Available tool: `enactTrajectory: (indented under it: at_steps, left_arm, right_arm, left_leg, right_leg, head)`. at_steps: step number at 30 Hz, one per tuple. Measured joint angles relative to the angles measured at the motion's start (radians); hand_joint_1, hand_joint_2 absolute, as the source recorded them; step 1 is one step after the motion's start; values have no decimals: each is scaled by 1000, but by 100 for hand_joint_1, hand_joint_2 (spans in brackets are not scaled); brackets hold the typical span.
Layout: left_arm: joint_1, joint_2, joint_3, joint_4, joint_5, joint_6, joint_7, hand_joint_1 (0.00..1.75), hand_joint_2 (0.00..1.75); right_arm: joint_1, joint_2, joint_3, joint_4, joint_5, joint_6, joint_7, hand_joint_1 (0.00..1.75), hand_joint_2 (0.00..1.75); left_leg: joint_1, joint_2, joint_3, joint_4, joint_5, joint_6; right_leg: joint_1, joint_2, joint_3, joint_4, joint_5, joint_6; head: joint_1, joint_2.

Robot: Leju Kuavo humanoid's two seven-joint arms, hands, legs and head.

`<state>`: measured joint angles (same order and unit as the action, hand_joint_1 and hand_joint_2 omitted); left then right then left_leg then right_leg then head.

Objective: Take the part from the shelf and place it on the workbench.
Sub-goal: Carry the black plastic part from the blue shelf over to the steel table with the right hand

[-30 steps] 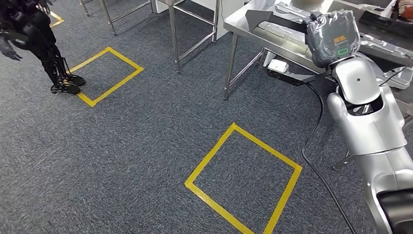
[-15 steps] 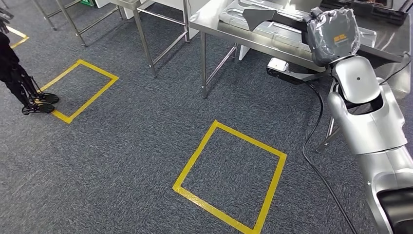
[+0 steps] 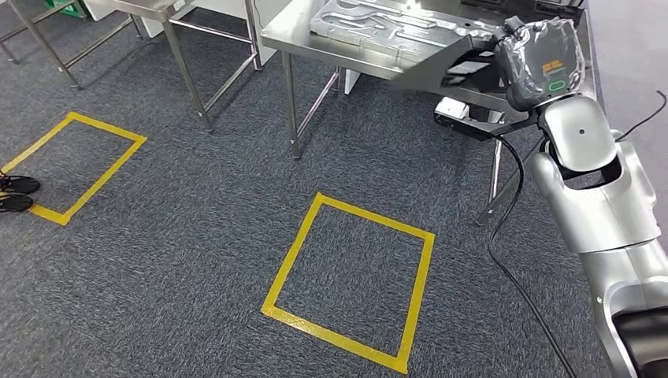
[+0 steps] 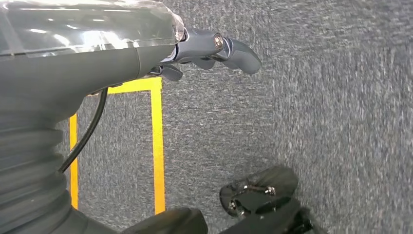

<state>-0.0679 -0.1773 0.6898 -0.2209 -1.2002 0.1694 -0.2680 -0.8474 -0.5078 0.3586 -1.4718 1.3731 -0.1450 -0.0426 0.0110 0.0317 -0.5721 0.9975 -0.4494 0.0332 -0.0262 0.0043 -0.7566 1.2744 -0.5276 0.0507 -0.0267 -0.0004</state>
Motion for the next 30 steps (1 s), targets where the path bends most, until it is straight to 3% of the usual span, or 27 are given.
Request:
enactTrajectory:
  at_steps: [1,3,5,7,9,10,12,14,15,16,18,19,21,23,25,27,29,30]
  left_arm:
    - [0,0,1,0,0,0,-1,0,175]
    - [-1,-1,2,0,0,-1,-4,0,175]
    - [-2,-2,4,0,1,-1,-6,0,175]
    - [-3,-2,6,0,2,-1,-7,0,175]
    - [-4,-2,8,0,3,-2,-9,0,175]
    - [-4,-2,9,0,3,-2,-10,0,175]
    - [-3,-2,10,0,3,-2,-11,0,175]
    - [-1,-2,11,0,4,-2,-12,0,175]
    - [0,-2,11,0,4,-2,-13,0,175]
    - [0,-2,11,0,4,-2,-14,0,175]
    - [0,-1,11,0,4,-2,-15,0,175]
    - [0,0,12,0,4,-2,-16,0,175]
    - [0,1,12,1,4,-2,-17,0,175]
    - [-2,0,13,1,4,-3,-18,0,175]
    - [-4,-1,13,1,3,-3,-19,0,175]
    - [-4,-2,14,1,3,-3,-20,0,175]
    - [-2,-2,14,1,3,-3,-20,0,175]
    - [-1,-2,14,1,3,-3,-20,0,175]
  right_arm:
    - [0,0,0,0,-1,0,0,175,175]
    - [-4,0,0,-2,-1,0,0,175,175]
    - [-7,0,0,-3,-1,0,1,175,175]
    - [-6,0,0,-3,-1,0,1,175,175]
    - [-7,0,-1,-3,-1,0,1,175,175]
    - [-8,1,-1,-3,-2,0,1,175,175]
    - [-8,4,1,-3,-2,0,1,175,175]
    - [-3,7,2,-3,-2,0,1,175,175]
    - [-2,8,2,-3,-2,0,1,175,175]
    - [-1,9,2,-3,-2,0,1,175,175]
    - [-1,10,2,-2,-2,-1,2,175,175]
    - [-1,12,2,-2,-2,-1,3,175,175]
    - [0,14,2,-2,-1,-2,4,175,175]
    - [1,15,1,-2,-1,-2,4,175,175]
    - [-2,15,0,-2,-2,-3,4,175,175]
    - [-6,16,0,-1,-2,-3,4,175,175]
    - [-5,17,0,0,-2,-3,4,175,175]
    - [-5,17,0,1,-2,-3,4,175,175]
  left_leg:
    - [0,9,1,3,-4,-2]
    - [-2,26,4,12,-14,-11]
    - [-8,39,7,19,-24,-22]
    - [-10,55,12,18,-29,-33]
    - [-6,42,10,33,-47,-45]
    - [-3,24,-4,67,-69,-50]
    - [0,-12,-62,193,-132,-53]
    - [0,-21,-122,306,-165,-53]
    - [0,-22,-132,314,-152,-50]
    - [-1,-25,-122,281,-121,-46]
    - [-1,-54,-71,149,-43,-30]
    - [-1,-72,-47,89,-19,-25]
    - [-3,-92,-25,37,-8,-19]
    - [-4,-76,-19,24,-4,-14]
    - [0,-56,-12,8,5,-4]
    - [0,-37,-8,1,8,2]
    - [0,-17,-8,2,6,3]
    - [1,-7,-7,3,5,2]
  right_leg:
    - [-2,-8,22,-45,31,2]
    - [-1,-46,89,-178,88,2]
    - [7,-64,123,-247,103,-11]
    - [11,-45,122,-249,100,-28]
    - [8,-27,124,-253,102,-41]
    - [6,-19,126,-255,103,-48]
    - [6,-1,127,-255,103,-57]
    - [9,21,127,-254,102,-59]
    - [11,32,128,-254,102,-59]
    - [13,45,129,-253,101,-59]
    - [15,67,130,-251,101,-58]
    - [15,78,128,-250,101,-56]
    - [11,97,122,-249,104,-45]
    - [5,110,117,-252,108,-31]
    - [6,73,104,-227,89,-19]
    - [6,21,57,-127,34,-8]
    - [0,5,4,-16,-6,1]
    - [-4,2,-3,-1,-2,5]
  head:
    - [0,0]
    - [0,0]
    - [0,0]
    - [0,0]
    - [0,0]
    - [0,0]
    - [0,0]
    - [0,0]
    - [0,0]
    - [0,0]
    - [0,0]
    - [0,0]
    - [0,0]
    - [0,0]
    - [0,0]
    - [0,0]
    - [0,0]
    - [0,0]
